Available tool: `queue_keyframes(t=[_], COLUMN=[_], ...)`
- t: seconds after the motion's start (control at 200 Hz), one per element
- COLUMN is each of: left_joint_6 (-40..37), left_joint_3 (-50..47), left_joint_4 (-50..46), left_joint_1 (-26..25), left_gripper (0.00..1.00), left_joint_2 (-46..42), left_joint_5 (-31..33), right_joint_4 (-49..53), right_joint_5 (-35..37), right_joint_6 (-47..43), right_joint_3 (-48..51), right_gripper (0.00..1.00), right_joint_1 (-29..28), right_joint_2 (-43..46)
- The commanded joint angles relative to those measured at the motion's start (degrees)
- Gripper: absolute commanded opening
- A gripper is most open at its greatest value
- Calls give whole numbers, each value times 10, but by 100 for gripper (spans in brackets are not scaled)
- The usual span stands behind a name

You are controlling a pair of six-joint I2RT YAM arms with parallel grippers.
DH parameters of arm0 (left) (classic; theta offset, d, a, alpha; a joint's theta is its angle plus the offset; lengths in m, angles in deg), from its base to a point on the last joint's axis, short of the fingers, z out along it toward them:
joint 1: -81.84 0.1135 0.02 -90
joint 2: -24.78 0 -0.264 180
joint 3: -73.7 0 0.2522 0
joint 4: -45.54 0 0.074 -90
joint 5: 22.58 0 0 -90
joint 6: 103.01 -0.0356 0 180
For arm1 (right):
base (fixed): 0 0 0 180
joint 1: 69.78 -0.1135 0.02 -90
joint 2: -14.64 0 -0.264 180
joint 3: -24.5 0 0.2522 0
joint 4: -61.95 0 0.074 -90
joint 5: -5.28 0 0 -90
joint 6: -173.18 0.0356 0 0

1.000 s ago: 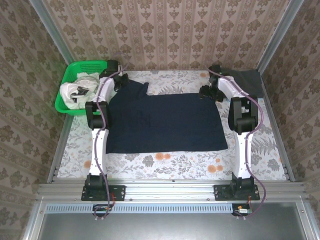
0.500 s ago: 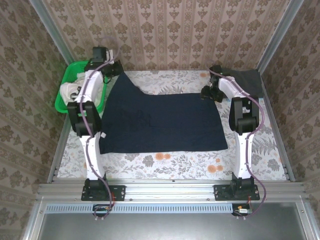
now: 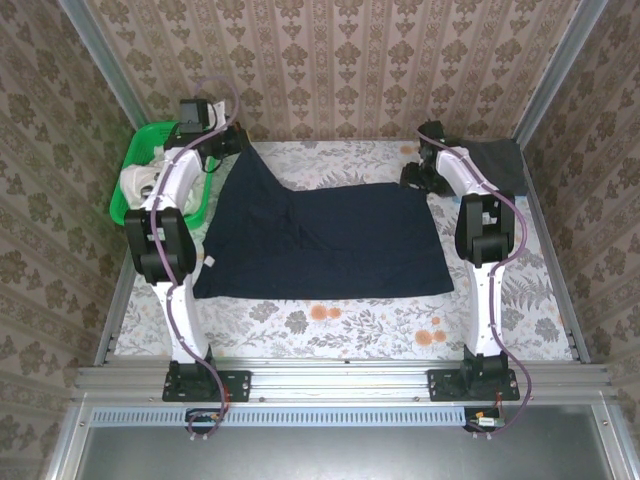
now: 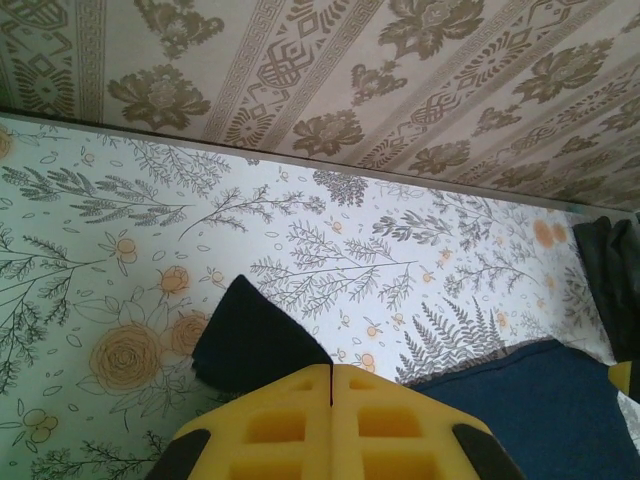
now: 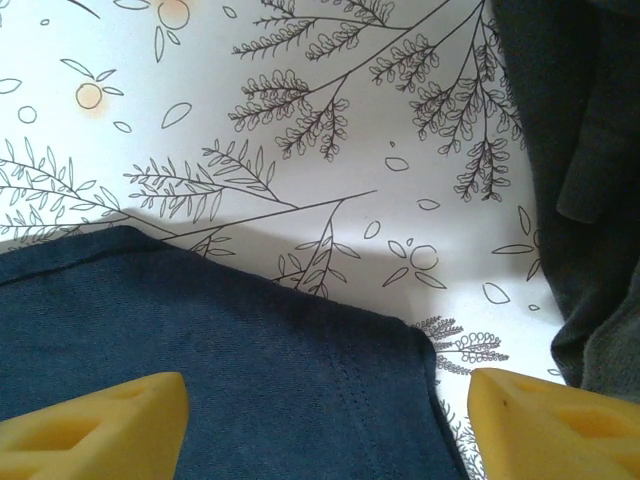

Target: Fold and stack the t-shirts

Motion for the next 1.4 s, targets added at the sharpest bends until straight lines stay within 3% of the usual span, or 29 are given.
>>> queue_keyframes(t=[0.0,0.145,0.28,0.54,0.635,0.74,0.97,1.06,1.145,1.395], left_joint_6=[1,2,4,6,9,12,11,9,4,14], left_joint_3=[8,8,11,11,11,12,25,-36,-157,-494], left_joint_4=[17,16,15,18,19,18,2,16,67,141], left_joint_1=[11,15,19,20,21,21,26,26,28,66], left_gripper=[0,0,0,0,0,0,0,0,0,0], left_joint_2=[-3,4,6,7,11,12,-4,-59,-143,-379], left_joint_5=[-26,-28,-33,-38,-41,-43,-77,-100,-112,-53], right_joint_4=[43,46,54,90,60,44,39,6,-49,-128], right_joint_5=[1,-34,-46,10,7,6,41,50,39,0], right_joint_6=[-14,-3,5,-1,1,6,-29,-48,-56,-27], right_joint_3=[-64,-86,-92,-67,-35,-34,-31,52,152,337], right_gripper=[76,70,72,75,61,40,21,19,19,20], right_joint_1=[2,2,2,-18,-22,-22,-24,-24,-22,3], right_joint_2=[-38,-68,-72,-51,-35,-30,38,100,161,251])
